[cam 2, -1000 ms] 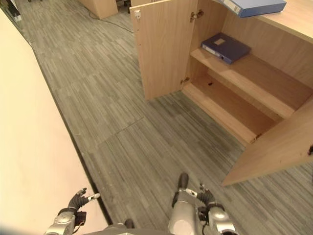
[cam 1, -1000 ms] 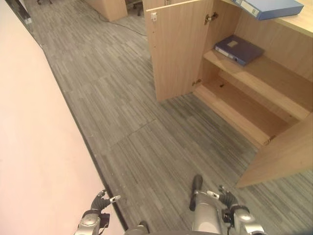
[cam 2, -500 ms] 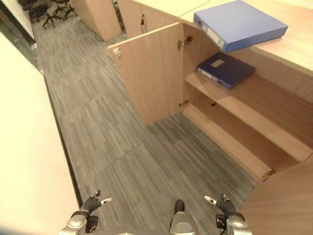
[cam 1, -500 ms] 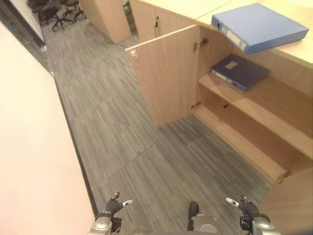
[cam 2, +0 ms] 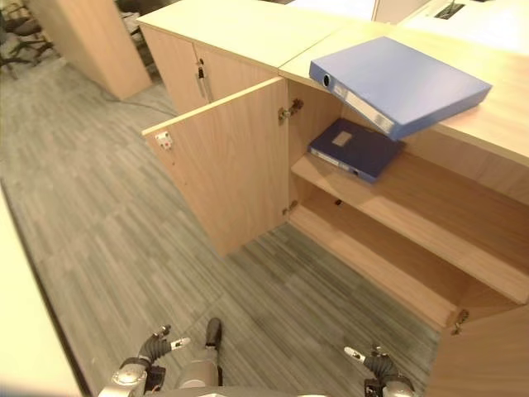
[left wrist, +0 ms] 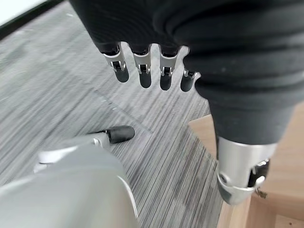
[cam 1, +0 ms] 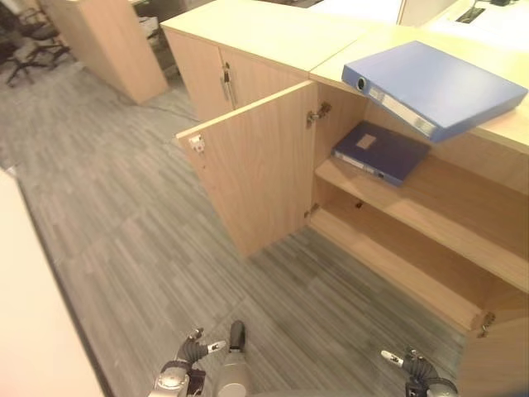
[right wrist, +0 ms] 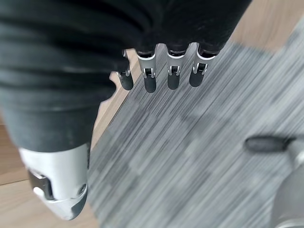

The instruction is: Put the empty folder in the office cabinet

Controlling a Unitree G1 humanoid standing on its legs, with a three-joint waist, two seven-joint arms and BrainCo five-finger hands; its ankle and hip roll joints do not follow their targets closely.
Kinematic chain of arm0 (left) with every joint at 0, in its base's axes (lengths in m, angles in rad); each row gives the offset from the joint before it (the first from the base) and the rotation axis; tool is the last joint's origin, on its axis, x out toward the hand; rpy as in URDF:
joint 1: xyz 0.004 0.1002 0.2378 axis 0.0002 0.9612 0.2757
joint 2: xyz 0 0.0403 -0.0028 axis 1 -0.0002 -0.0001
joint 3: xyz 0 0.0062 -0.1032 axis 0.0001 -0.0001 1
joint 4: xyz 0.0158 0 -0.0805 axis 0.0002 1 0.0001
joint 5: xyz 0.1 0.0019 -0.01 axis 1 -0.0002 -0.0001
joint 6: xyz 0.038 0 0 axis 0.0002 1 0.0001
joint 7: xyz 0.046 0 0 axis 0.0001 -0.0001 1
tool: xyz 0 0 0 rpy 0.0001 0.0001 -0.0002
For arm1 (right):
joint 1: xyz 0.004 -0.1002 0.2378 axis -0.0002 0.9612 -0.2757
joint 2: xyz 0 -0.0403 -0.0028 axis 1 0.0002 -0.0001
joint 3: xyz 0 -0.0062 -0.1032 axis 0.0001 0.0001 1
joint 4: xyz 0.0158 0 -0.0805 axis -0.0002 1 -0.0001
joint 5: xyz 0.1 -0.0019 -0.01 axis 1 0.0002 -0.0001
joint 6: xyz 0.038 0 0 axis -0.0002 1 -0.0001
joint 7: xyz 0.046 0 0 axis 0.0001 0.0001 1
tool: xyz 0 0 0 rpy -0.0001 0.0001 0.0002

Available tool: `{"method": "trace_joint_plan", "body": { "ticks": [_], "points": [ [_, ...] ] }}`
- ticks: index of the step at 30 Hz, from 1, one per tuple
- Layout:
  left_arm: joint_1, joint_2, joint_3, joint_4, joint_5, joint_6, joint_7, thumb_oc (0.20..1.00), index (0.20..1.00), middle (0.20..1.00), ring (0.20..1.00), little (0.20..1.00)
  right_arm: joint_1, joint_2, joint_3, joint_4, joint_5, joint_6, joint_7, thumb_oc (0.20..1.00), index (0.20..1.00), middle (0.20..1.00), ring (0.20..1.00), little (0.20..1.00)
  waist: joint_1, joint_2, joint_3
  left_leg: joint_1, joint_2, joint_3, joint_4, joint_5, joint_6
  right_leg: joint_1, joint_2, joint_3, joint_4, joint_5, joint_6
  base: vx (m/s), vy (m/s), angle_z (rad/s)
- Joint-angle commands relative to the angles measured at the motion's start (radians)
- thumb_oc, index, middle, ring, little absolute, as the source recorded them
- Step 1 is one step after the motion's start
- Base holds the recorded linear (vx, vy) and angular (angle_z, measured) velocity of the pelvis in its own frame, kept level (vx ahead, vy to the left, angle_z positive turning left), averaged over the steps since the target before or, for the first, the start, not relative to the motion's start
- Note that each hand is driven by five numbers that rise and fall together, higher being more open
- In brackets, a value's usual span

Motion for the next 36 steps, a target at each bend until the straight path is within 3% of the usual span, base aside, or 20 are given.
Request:
{"method": "trace_joint_plan", "body": {
  "ticks": [1, 3, 6, 7, 8, 10, 13, 15, 16, 17, 18, 19, 20, 24, 26, 29, 33, 34, 36],
  "points": [
    [0.003, 0.002, -0.037, -0.044, -0.002, -0.029, 0.008, 1.0, 1.0, 1.0, 1.0, 1.0, -0.032, -0.066, -0.014, -0.055, -0.021, -0.02, 0.004, 1.0, 1.0, 1.0, 1.0, 1.0, 0.027, 0.091, -0.007, -0.082, 0.131, -0.096, -0.01, 0.001, -0.083, -0.042, 0.056, 0.108, 0.042, -0.041, 0.006, 0.39, 0.451, -0.86],
    [-0.005, 0.009, -0.042, -0.046, 0.008, -0.028, 0.008, 1.0, 1.0, 1.0, 1.0, 1.0, -0.038, -0.058, -0.009, -0.059, -0.024, -0.021, 0.006, 1.0, 1.0, 1.0, 1.0, 1.0, 0.023, 0.086, -0.022, -0.068, 0.123, -0.093, 0.004, -0.001, -0.075, -0.049, 0.034, 0.139, 0.057, -0.037, 0.022, 0.26, 0.329, -0.5],
    [-0.023, 0.033, -0.039, -0.043, 0.022, -0.023, 0.014, 1.0, 1.0, 1.0, 1.0, 1.0, -0.054, -0.028, -0.005, -0.051, -0.022, -0.019, 0.005, 1.0, 1.0, 1.0, 1.0, 1.0, 0.019, 0.057, -0.052, -0.043, 0.101, -0.036, 0.026, -0.041, -0.047, -0.09, -0.021, 0.17, 0.094, 0.018, 0.058, 0.19, 0.297, -0.62],
    [-0.03, 0.045, -0.041, -0.055, 0.018, -0.022, 0.015, 1.0, 1.0, 1.0, 1.0, 1.0, -0.062, -0.008, 0.001, -0.059, -0.011, -0.02, 0.005, 1.0, 1.0, 1.0, 1.0, 1.0, 0.015, 0.041, -0.057, 0.0, 0.074, 0.017, 0.019, -0.072, -0.02, -0.14, -0.04, 0.167, 0.16, 0.065, 0.07, 0.16, 0.256, -0.69],
    [-0.03, 0.046, -0.04, -0.055, 0.018, -0.022, 0.015, 1.0, 1.0, 1.0, 1.0, 1.0, -0.062, -0.007, 0.001, -0.059, -0.011, -0.02, 0.005, 1.0, 1.0, 1.0, 1.0, 1.0, 0.019, 0.039, -0.057, 0.001, 0.073, 0.022, 0.018, -0.072, -0.02, -0.143, -0.042, 0.172, 0.163, 0.063, 0.071, 0.14, 0.256, -0.84],
    [-0.038, 0.056, -0.047, -0.075, 0.02, -0.019, 0.009, 1.0, 1.0, 1.0, 1.0, 1.0, -0.072, 0.006, 0.008, -0.072, -0.007, -0.022, 0.004, 1.0, 1.0, 1.0, 1.0, 1.0, 0.015, 0.042, -0.048, 0.039, 0.048, 0.065, 0.004, -0.093, 0.015, -0.2, -0.051, 0.145, 0.255, 0.124, 0.07, 0.09, 0.267, -0.48],
    [-0.035, 0.07, -0.045, -0.098, 0.026, -0.011, 0.01, 1.0, 1.0, 1.0, 1.0, 1.0, -0.081, 0.017, 0.013, -0.101, -0.016, -0.021, -0.005, 1.0, 1.0, 1.0, 1.0, 1.0, 0.014, 0.059, -0.022, 0.103, 0.017, 0.124, -0.027, -0.123, 0.053, -0.283, -0.096, 0.02, 0.415, 0.239, 0.044, 0.07, 0.334, -0.43],
    [-0.028, 0.07, -0.046, -0.095, 0.028, -0.006, 0.008, 1.0, 1.0, 1.0, 1.0, 1.0, -0.087, 0.027, 0.019, -0.117, -0.017, -0.028, -0.013, 1.0, 1.0, 1.0, 1.0, 1.0, 0.013, 0.075, -0.008, 0.127, -0.006, 0.18, -0.039, -0.146, 0.078, -0.305, -0.11, -0.158, 0.477, 0.244, 0.034, 0.03, 0.409, -0.57],
    [-0.026, 0.066, -0.046, -0.086, 0.031, -0.004, 0.006, 1.0, 1.0, 1.0, 1.0, 1.0, -0.086, 0.03, 0.02, -0.124, -0.016, -0.03, -0.012, 1.0, 1.0, 1.0, 1.0, 1.0, 0.003, 0.073, -0.007, 0.143, -0.016, 0.188, -0.043, -0.153, 0.083, -0.319, -0.081, -0.165, 0.473, 0.223, 0.035, 0.05, 0.268, -0.81],
    [-0.025, 0.066, -0.046, -0.086, 0.031, -0.005, 0.007, 1.0, 1.0, 1.0, 1.0, 1.0, -0.085, 0.03, 0.021, -0.125, -0.016, -0.029, -0.013, 1.0, 1.0, 1.0, 1.0, 1.0, 0.004, 0.072, -0.006, 0.145, -0.017, 0.19, -0.042, -0.156, 0.082, -0.319, -0.082, -0.163, 0.478, 0.218, 0.035, 0.09, 0.111, -0.74],
    [-0.024, 0.064, -0.049, -0.077, 0.04, -0.007, 0.005, 1.0, 1.0, 1.0, 1.0, 1.0, -0.081, 0.028, 0.022, -0.134, -0.015, -0.03, -0.012, 1.0, 1.0, 1.0, 1.0, 1.0, -0.007, 0.068, 0.0, 0.165, -0.028, 0.197, -0.043, -0.169, 0.081, -0.334, -0.054, -0.157, 0.445, 0.171, 0.032, 0.11, 0.05, -0.49],
    [-0.028, 0.064, -0.056, -0.074, 0.054, -0.011, 0.004, 1.0, 1.0, 1.0, 1.0, 1.0, -0.076, 0.027, 0.018, -0.139, -0.014, -0.033, -0.015, 1.0, 1.0, 1.0, 1.0, 1.0, -0.009, 0.068, 0.006, 0.178, -0.033, 0.215, -0.043, -0.181, 0.072, -0.329, -0.051, -0.19, 0.322, 0.152, 0.032, 0.15, -0.143, -0.42],
    [-0.031, 0.061, -0.05, -0.071, 0.058, -0.014, 0.009, 1.0, 1.0, 1.0, 1.0, 1.0, -0.085, 0.026, 0.012, -0.132, -0.012, -0.034, -0.024, 1.0, 1.0, 1.0, 1.0, 1.0, -0.014, 0.059, 0.014, 0.199, -0.005, 0.259, -0.043, -0.207, 0.044, -0.349, -0.14, -0.275, 0.145, 0.244, 0.07, 0.1, -0.186, -0.76],
    [-0.032, 0.059, -0.038, -0.062, 0.048, -0.014, 0.014, 1.0, 1.0, 1.0, 1.0, 1.0, -0.097, 0.03, 0.011, -0.116, -0.011, -0.032, -0.025, 1.0, 1.0, 1.0, 1.0, 1.0, -0.016, 0.058, 0.018, 0.223, 0.028, 0.286, -0.043, -0.213, 0.023, -0.393, -0.184, -0.299, 0.09, 0.313, 0.089, 0.1, -0.166, -0.59],
    [-0.029, 0.062, -0.023, -0.054, 0.053, -0.016, 0.018, 1.0, 1.0, 1.0, 1.0, 1.0, -0.089, 0.025, 0.01, -0.117, -0.021, -0.025, -0.025, 1.0, 1.0, 1.0, 1.0, 1.0, -0.012, 0.031, 0.007, 0.248, 0.036, 0.322, -0.043, -0.223, 0.004, -0.388, -0.218, -0.36, 0.041, 0.373, 0.103, 0.11, -0.192, -0.28],
    [-0.019, 0.057, -0.014, -0.049, 0.053, -0.018, 0.019, 1.0, 1.0, 1.0, 1.0, 1.0, -0.076, 0.025, 0.01, -0.11, -0.027, -0.021, -0.022, 1.0, 1.0, 1.0, 1.0, 1.0, -0.006, 0.012, -0.014, 0.261, 0.064, 0.339, -0.042, -0.217, -0.02, -0.361, -0.198, -0.369, 0.006, 0.376, 0.103, 0.1, -0.257, -0.62],
    [-0.016, 0.051, -0.008, -0.04, 0.038, -0.017, 0.024, 1.0, 1.0, 1.0, 1.0, 1.0, -0.069, 0.016, 0.021, -0.106, -0.026, -0.02, -0.014, 1.0, 1.0, 1.0, 1.0, 1.0, -0.018, 0.019, -0.014, 0.278, 0.116, 0.331, -0.035, -0.205, -0.047, -0.357, -0.161, -0.335, 0.018, 0.345, 0.103, 0.15, -0.293, -0.45],
    [-0.011, 0.046, -0.006, -0.031, 0.032, -0.018, 0.024, 1.0, 1.0, 1.0, 1.0, 1.0, -0.063, 0.005, 0.031, -0.112, -0.035, -0.022, -0.008, 1.0, 1.0, 1.0, 1.0, 1.0, -0.029, 0.029, -0.015, 0.287, 0.152, 0.334, -0.027, -0.187, -0.062, -0.353, -0.13, -0.321, 0.022, 0.312, 0.093, 0.1, -0.18, -0.41],
    [-0.008, 0.043, -0.008, -0.029, 0.031, -0.018, 0.023, 1.0, 1.0, 1.0, 1.0, 1.0, -0.061, -0.005, 0.036, -0.113, -0.037, -0.023, -0.006, 1.0, 1.0, 1.0, 1.0, 1.0, -0.033, 0.04, -0.014, 0.29, 0.177, 0.333, -0.02, -0.17, -0.073, -0.347, -0.107, -0.319, 0.024, 0.292, 0.083, 0.11, -0.234, -0.43]
  ]
}}
